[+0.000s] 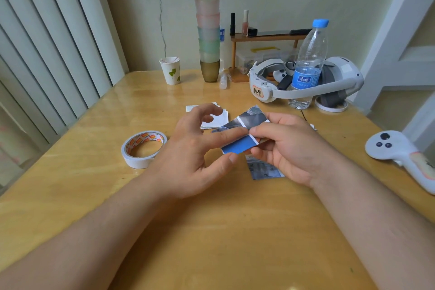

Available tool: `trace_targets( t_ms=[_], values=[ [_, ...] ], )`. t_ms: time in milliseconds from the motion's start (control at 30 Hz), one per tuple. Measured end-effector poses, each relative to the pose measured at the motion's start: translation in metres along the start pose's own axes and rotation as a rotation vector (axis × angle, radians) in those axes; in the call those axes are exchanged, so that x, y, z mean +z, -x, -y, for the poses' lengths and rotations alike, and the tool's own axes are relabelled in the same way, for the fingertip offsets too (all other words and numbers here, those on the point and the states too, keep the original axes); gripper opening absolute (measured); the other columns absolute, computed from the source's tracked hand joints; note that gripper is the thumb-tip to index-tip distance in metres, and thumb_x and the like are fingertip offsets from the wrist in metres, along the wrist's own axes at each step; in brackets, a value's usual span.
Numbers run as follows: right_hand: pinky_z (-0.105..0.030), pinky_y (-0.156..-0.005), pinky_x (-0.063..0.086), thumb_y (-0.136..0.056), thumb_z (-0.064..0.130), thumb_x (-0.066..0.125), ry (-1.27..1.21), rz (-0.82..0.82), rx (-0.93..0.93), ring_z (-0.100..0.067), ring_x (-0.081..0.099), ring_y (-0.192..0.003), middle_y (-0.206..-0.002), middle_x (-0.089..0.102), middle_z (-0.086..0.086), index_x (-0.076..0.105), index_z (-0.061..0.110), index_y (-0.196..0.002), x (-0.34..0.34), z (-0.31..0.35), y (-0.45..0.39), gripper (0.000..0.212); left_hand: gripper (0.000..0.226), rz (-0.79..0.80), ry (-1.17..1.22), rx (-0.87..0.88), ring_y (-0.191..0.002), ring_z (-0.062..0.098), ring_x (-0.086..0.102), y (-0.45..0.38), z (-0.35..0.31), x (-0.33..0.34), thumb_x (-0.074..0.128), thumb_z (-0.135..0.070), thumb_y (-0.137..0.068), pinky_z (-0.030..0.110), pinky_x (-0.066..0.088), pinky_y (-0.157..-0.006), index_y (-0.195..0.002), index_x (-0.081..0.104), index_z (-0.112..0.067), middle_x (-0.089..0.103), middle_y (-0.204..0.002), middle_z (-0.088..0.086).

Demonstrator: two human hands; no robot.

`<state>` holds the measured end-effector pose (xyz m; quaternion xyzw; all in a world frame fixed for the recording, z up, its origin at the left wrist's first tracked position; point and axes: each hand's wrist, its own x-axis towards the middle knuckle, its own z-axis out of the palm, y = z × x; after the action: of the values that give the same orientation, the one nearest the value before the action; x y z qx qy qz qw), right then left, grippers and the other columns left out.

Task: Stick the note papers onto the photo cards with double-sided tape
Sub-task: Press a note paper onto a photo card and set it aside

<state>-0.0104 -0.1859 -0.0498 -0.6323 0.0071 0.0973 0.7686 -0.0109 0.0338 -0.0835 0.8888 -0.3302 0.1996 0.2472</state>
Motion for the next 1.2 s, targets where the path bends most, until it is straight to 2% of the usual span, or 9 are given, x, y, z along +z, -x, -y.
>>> trace_targets(
  t_ms=[100,167,233,333,467,633,767,900,1200],
  values=[
    [-0.023,-0.052,0.055,-0.097,0.003,0.064,-0.089,0.011,0.021,-0.017,0.064,-0.068,-0.090,0.063,-0.017,0.072,0.000,-0.105,0.000,0.001,0.000,0.012,0.047,-0.035,-0.164,0.080,-0.127,0.028,0.047,-0.005,-0.004,-0.006,0.052,-0.058,-0.098,0.042,0.042,-0.109,-0.140,0.064,-0.042,0.041,-0.148,0.008],
    [-0.024,-0.051,0.054,-0.096,0.009,0.067,-0.117,0.008,0.040,-0.019,0.063,-0.069,-0.094,0.059,-0.019,0.071,-0.004,-0.111,0.000,0.000,-0.001,0.020,0.048,-0.049,-0.237,0.128,-0.126,0.031,0.049,-0.008,-0.006,-0.011,0.052,-0.059,-0.099,0.040,0.040,-0.109,-0.140,0.066,-0.038,0.045,-0.146,0.015],
    [-0.024,-0.050,0.053,-0.096,0.011,0.068,-0.094,0.011,0.055,-0.019,0.061,-0.071,-0.092,0.059,-0.019,0.072,-0.002,-0.106,0.000,0.000,0.000,0.017,0.050,-0.040,-0.277,0.161,-0.126,0.033,0.049,-0.009,-0.008,-0.014,0.051,-0.060,-0.099,0.041,0.039,-0.110,-0.141,0.065,-0.037,0.046,-0.146,0.018],
    [-0.023,-0.050,0.051,-0.097,0.010,0.067,-0.034,0.026,0.071,-0.017,0.064,-0.069,-0.085,0.065,-0.015,0.073,0.005,-0.097,0.000,-0.002,0.001,0.008,0.050,-0.021,-0.297,0.182,-0.125,0.034,0.049,-0.010,-0.010,-0.014,0.053,-0.062,-0.098,0.043,0.041,-0.108,-0.140,0.066,-0.038,0.046,-0.146,0.017],
    [-0.022,-0.052,0.051,-0.097,0.008,0.067,-0.029,0.033,0.071,-0.020,0.070,-0.074,-0.095,0.070,-0.017,0.072,0.005,-0.109,0.001,-0.004,0.000,0.013,0.049,-0.016,-0.299,0.181,-0.126,0.034,0.049,-0.011,-0.010,-0.012,0.056,-0.062,-0.097,0.044,0.043,-0.107,-0.137,0.068,-0.038,0.046,-0.147,0.016],
    [-0.021,-0.052,0.052,-0.097,0.006,0.066,-0.109,0.035,0.071,-0.022,0.066,-0.084,-0.101,0.070,-0.019,0.070,0.001,-0.117,0.000,-0.002,0.000,0.021,0.051,-0.037,-0.307,0.178,-0.128,0.035,0.049,-0.012,-0.009,-0.010,0.056,-0.063,-0.098,0.045,0.041,-0.109,-0.142,0.064,-0.038,0.046,-0.147,0.018],
    [-0.019,-0.053,0.052,-0.097,0.006,0.065,-0.144,0.056,0.069,-0.023,0.065,-0.092,-0.107,0.074,-0.018,0.072,0.004,-0.114,-0.001,0.001,0.001,0.018,0.053,-0.050,-0.314,0.168,-0.129,0.037,0.049,-0.012,-0.009,-0.012,0.055,-0.064,-0.098,0.045,0.041,-0.110,-0.145,0.061,-0.039,0.047,-0.146,0.017],
    [-0.019,-0.051,0.051,-0.097,0.004,0.064,-0.143,0.036,0.046,-0.023,0.065,-0.090,-0.104,0.073,-0.018,0.072,0.007,-0.103,-0.001,0.002,0.002,0.010,0.053,-0.075,-0.321,0.180,-0.124,0.035,0.050,-0.011,-0.010,-0.012,0.053,-0.065,-0.098,0.042,0.040,-0.109,-0.144,0.061,-0.039,0.050,-0.142,0.017],
    [-0.019,-0.050,0.051,-0.096,0.004,0.064,-0.197,0.042,0.047,-0.016,0.068,-0.073,-0.090,0.072,-0.013,0.069,0.007,-0.102,-0.001,0.004,0.003,0.008,0.053,-0.073,-0.319,0.155,-0.129,0.034,0.048,-0.008,-0.008,-0.010,0.050,-0.063,-0.101,0.045,0.044,-0.106,-0.149,0.055,-0.040,0.049,-0.145,0.014]
  ],
)
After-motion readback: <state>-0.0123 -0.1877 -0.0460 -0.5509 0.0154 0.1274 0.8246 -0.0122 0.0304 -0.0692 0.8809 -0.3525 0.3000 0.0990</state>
